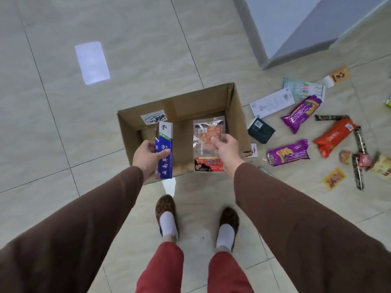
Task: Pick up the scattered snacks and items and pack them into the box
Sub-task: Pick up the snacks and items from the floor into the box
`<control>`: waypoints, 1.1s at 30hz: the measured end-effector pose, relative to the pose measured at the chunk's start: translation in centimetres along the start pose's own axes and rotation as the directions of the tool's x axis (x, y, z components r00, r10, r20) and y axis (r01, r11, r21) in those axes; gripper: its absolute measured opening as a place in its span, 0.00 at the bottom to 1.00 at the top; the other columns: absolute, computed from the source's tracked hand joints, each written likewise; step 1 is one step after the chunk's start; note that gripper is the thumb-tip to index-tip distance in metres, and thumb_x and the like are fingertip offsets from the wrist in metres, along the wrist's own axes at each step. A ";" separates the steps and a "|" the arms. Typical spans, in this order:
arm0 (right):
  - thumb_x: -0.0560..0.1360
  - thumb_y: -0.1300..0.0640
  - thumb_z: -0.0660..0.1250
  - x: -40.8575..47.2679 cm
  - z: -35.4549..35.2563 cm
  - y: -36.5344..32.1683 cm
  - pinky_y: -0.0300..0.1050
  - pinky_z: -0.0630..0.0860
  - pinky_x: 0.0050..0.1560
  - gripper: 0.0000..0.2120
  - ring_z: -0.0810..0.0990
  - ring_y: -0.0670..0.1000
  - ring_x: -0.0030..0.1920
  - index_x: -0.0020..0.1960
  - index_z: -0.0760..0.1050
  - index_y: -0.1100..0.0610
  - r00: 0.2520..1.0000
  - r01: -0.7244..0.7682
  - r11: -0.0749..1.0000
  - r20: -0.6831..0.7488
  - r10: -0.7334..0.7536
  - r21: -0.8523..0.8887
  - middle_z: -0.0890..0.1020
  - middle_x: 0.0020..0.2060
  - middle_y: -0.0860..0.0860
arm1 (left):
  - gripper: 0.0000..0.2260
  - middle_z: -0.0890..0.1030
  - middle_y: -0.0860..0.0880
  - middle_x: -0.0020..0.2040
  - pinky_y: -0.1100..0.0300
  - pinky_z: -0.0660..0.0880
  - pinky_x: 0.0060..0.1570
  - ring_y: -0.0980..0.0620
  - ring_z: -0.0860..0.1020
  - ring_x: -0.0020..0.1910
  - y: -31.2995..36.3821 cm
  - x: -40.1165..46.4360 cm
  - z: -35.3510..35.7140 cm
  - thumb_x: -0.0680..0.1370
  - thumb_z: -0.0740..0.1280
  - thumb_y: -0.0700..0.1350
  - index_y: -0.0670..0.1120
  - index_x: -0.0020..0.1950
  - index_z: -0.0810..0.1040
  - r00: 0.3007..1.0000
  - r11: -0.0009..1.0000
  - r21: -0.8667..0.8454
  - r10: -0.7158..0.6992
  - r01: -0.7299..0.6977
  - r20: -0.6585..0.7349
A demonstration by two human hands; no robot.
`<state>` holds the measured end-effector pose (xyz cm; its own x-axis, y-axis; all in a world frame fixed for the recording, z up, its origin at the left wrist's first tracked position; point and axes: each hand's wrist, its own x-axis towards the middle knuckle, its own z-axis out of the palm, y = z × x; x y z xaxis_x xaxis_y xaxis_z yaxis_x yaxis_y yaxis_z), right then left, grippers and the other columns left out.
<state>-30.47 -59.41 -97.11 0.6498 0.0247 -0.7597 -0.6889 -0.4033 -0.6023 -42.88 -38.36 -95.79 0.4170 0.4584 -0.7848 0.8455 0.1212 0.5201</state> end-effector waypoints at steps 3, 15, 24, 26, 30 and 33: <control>0.78 0.52 0.70 1.4 3.3 0.7 0.50 0.83 0.50 0.12 0.86 0.49 0.48 0.60 0.78 0.54 1.000 -0.017 1.000 0.018 0.017 0.016 0.85 0.50 0.50 | 0.22 0.80 0.50 0.56 0.49 0.80 0.53 0.50 0.81 0.52 -0.8 2.3 -1.3 0.73 0.75 0.52 0.49 0.62 0.72 0.999 0.999 -0.018 -0.033 0.033 -0.015; 0.78 0.51 0.69 6.2 7.7 2.8 0.49 0.77 0.62 0.23 0.78 0.52 0.64 0.73 0.71 0.52 0.999 0.004 0.996 0.041 0.000 -0.084 0.77 0.67 0.51 | 0.50 0.77 0.46 0.67 0.43 0.77 0.60 0.45 0.77 0.63 -4.3 9.9 -2.6 0.60 0.73 0.73 0.46 0.73 0.68 0.994 0.975 0.214 -0.040 0.060 -0.097; 0.75 0.51 0.73 1.7 3.8 3.1 0.52 0.69 0.70 0.30 0.72 0.51 0.68 0.74 0.67 0.50 0.999 0.037 0.996 0.026 -0.035 -0.085 0.73 0.69 0.51 | 0.40 0.69 0.47 0.75 0.48 0.67 0.72 0.48 0.69 0.72 -1.2 4.7 -0.3 0.70 0.77 0.57 0.48 0.77 0.64 0.995 0.960 0.263 0.091 -0.096 0.032; 0.75 0.51 0.74 0.0 2.3 3.0 0.51 0.68 0.69 0.32 0.71 0.51 0.69 0.75 0.66 0.51 1.000 0.019 0.999 0.018 -0.019 -0.026 0.72 0.70 0.51 | 0.37 0.69 0.48 0.75 0.49 0.67 0.72 0.48 0.69 0.72 0.1 3.2 0.8 0.71 0.77 0.55 0.48 0.76 0.66 0.990 0.945 0.295 0.126 -0.139 0.061; 0.74 0.50 0.74 -3.1 -1.8 3.8 0.51 0.68 0.70 0.32 0.71 0.51 0.70 0.75 0.65 0.50 0.998 0.013 1.000 -0.059 -0.012 0.017 0.71 0.72 0.50 | 0.34 0.72 0.47 0.71 0.53 0.70 0.68 0.49 0.72 0.67 2.6 0.1 4.2 0.72 0.77 0.50 0.46 0.74 0.68 0.964 0.898 0.361 0.203 -0.253 0.171; 0.74 0.49 0.74 -5.5 -5.9 5.7 0.49 0.68 0.68 0.32 0.70 0.51 0.71 0.74 0.66 0.49 0.989 -0.004 0.999 -0.147 0.009 0.032 0.70 0.72 0.50 | 0.34 0.74 0.50 0.66 0.58 0.72 0.59 0.50 0.75 0.61 3.8 -2.4 8.0 0.72 0.77 0.51 0.47 0.74 0.69 0.935 0.846 0.424 0.219 -0.324 0.279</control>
<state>-36.01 -67.26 -94.93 0.6841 -0.1137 -0.7205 -0.7014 -0.3739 -0.6069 -38.05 -46.06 -94.60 0.6680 0.2096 -0.7141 0.7212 -0.4190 0.5516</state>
